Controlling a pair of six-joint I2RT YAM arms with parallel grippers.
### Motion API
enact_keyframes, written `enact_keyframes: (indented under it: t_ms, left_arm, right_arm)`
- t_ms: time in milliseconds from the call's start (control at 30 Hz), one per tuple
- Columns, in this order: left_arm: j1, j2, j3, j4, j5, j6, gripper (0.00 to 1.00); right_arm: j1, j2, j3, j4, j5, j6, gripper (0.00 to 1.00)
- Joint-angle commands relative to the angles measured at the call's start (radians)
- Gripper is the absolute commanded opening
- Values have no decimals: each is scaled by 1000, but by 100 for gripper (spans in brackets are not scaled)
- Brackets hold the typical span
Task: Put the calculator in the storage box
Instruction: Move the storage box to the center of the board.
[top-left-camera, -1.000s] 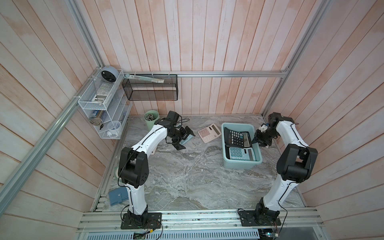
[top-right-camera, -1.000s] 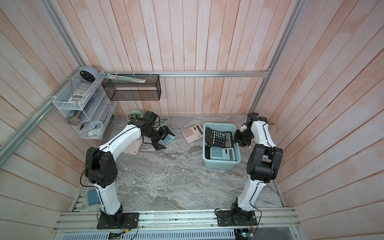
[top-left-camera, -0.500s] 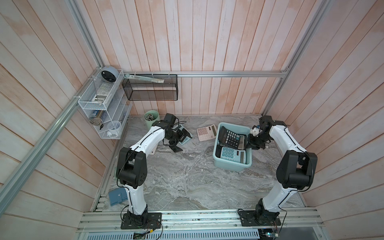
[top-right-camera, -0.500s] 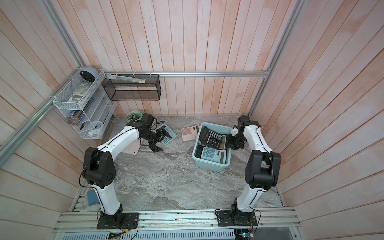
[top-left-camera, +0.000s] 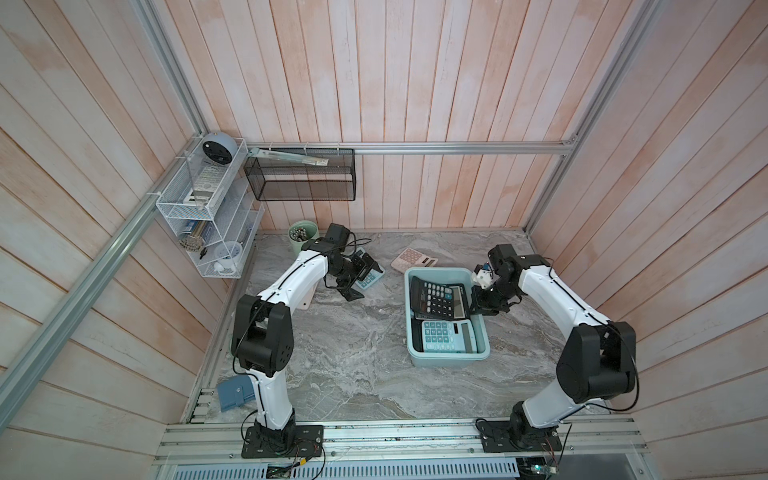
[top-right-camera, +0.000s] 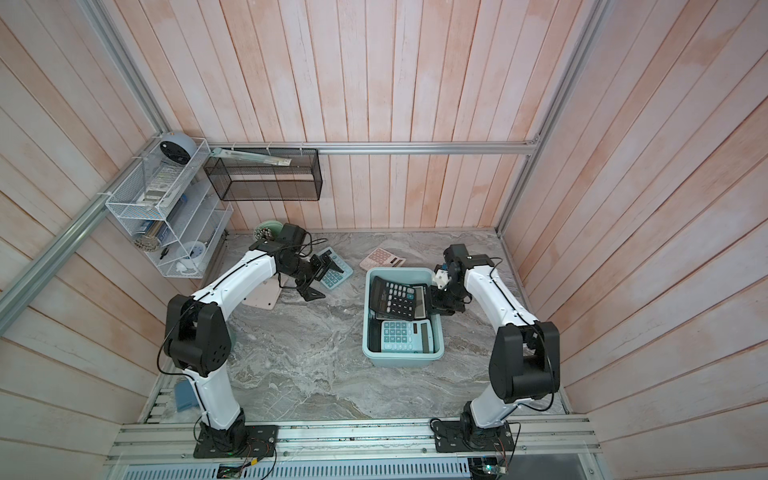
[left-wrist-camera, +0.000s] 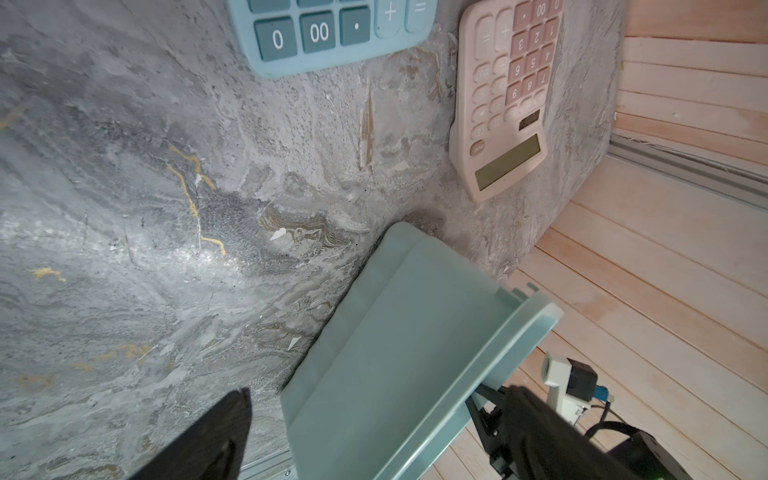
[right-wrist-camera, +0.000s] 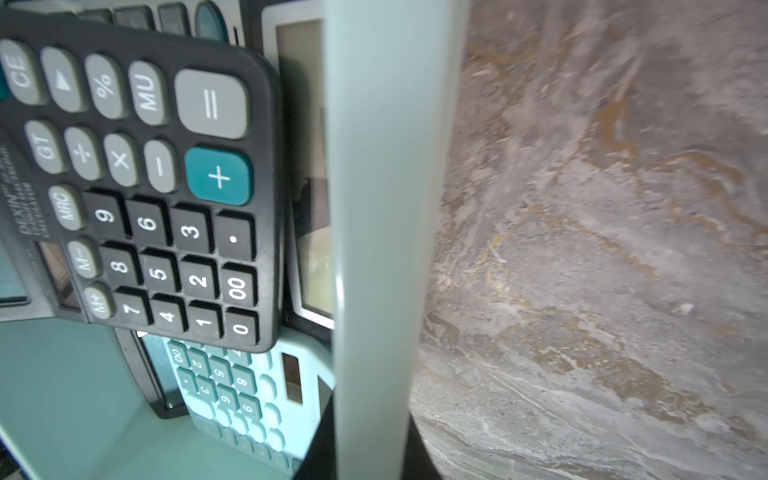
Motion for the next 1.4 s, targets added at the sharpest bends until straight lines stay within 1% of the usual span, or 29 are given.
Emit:
enact_keyframes:
  t_ms: [0,167,267,367,433,667,767,867,1000,1067,1133,1200,1267,1367]
  left_arm:
    - [8,-26,-30,32,-33,13,100]
    - [15,-42,-78,60,-43,5,100]
    - [16,-36,-84,67,-44,6,100]
    - [18,-21,-73,70,-35,3,100]
    - [15,-14,-67,74,-23,-10,100]
    - [-7,-39,-80,139,17,-89,100]
    - [-28,-42,-103,210,43,-148,100]
    - [-57,-26,-97,279,63,-209,100]
    - [-86,18,-41,308,68,-239,100]
    - [-95,47,-13,323,78,-252,100]
    - [-105,80,24,324,91,-256,100]
    - [-102,97,47,318,94,-252,100]
    - [-85,98,51,305,81,-239,100]
    - [-45,89,54,228,43,-172,100]
  right_arm:
    - [92,-31,-44,-38,-107,34,0]
    - [225,-67,-105,4,-115,128,1]
    - [277,-98,-134,21,-113,181,18]
    - [276,-138,-133,23,-92,204,31]
    - [258,-141,-108,5,-91,198,37]
    - [192,-97,8,-41,-87,159,40]
    - [134,-72,35,-8,-126,179,40]
    - [67,-31,87,26,-136,221,40]
    - [-22,39,153,124,-147,332,42]
    - [-57,77,162,212,-159,414,42]
    - [-86,126,155,349,-199,523,43]
    - [-97,190,168,457,-227,599,43]
    - [-94,274,235,502,-238,623,44]
    - [-82,410,362,543,-263,642,45]
